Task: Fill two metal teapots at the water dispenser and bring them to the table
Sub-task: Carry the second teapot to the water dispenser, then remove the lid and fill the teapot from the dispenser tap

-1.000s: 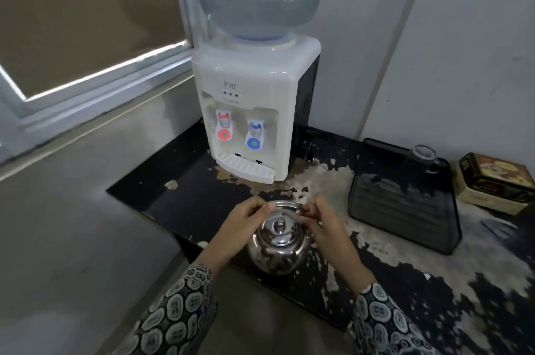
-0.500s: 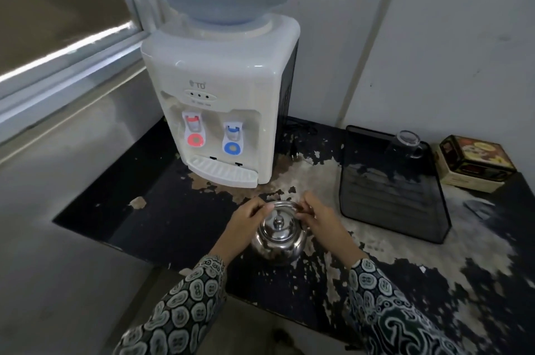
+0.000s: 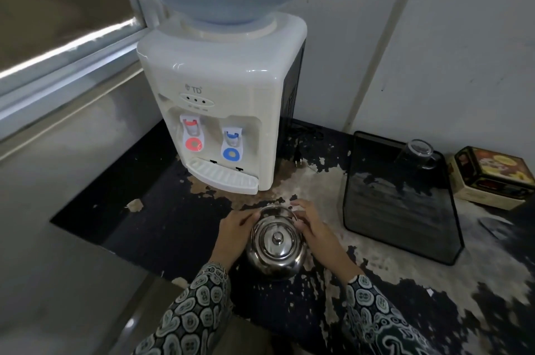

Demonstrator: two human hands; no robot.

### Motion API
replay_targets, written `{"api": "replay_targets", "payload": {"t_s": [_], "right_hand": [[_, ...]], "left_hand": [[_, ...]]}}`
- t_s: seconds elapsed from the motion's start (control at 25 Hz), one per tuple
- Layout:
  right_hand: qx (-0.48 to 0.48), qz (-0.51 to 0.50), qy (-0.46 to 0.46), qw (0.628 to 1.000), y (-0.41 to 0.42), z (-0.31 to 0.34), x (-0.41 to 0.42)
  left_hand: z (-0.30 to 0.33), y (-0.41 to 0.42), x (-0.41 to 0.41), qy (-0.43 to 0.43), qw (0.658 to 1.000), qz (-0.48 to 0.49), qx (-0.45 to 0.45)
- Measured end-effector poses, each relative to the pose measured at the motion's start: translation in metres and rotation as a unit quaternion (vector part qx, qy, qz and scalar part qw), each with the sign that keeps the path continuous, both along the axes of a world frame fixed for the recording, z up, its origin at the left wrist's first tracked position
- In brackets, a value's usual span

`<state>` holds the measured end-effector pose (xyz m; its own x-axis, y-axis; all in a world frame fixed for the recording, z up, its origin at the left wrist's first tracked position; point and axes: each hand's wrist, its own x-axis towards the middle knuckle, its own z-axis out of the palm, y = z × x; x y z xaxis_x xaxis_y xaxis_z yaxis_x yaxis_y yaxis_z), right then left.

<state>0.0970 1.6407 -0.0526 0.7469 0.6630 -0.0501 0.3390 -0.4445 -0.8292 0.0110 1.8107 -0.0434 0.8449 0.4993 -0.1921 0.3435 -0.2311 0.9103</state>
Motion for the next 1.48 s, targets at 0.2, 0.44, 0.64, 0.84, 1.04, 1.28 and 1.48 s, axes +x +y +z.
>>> {"api": "replay_targets", "payload": {"t_s": [0.2,0.44,0.64,0.84,1.04,1.28,1.48], "right_hand": [[-0.011,-0.024,-0.038,0.999,0.004,-0.005,0.004],[-0.113,0.085,-0.207,0.968,0.017,-0.014,-0.024],[-0.159,0.068,-0.255,0.951,0.020,-0.021,-0.018],[-0.174,0.047,-0.340,0.923,0.021,-0.025,-0.018],[-0.149,0.038,-0.344,0.926,0.022,-0.028,-0.020],[-0.100,0.009,-0.329,0.939,0.025,-0.033,-0.025],[-0.125,0.030,-0.309,0.942,0.025,-0.035,-0.026]], "left_hand": [[-0.031,-0.001,-0.025,0.039,0.994,0.098,-0.032],[-0.033,-0.037,-0.036,-0.068,0.982,-0.089,0.151],[-0.040,-0.037,-0.035,-0.023,0.968,-0.121,0.217],[-0.033,-0.044,-0.030,-0.007,0.981,-0.100,0.164],[-0.037,-0.043,-0.030,-0.013,0.987,-0.096,0.131],[-0.033,-0.042,-0.026,-0.014,0.992,-0.075,0.095],[-0.028,-0.043,-0.020,0.000,0.996,-0.062,0.066]]}}
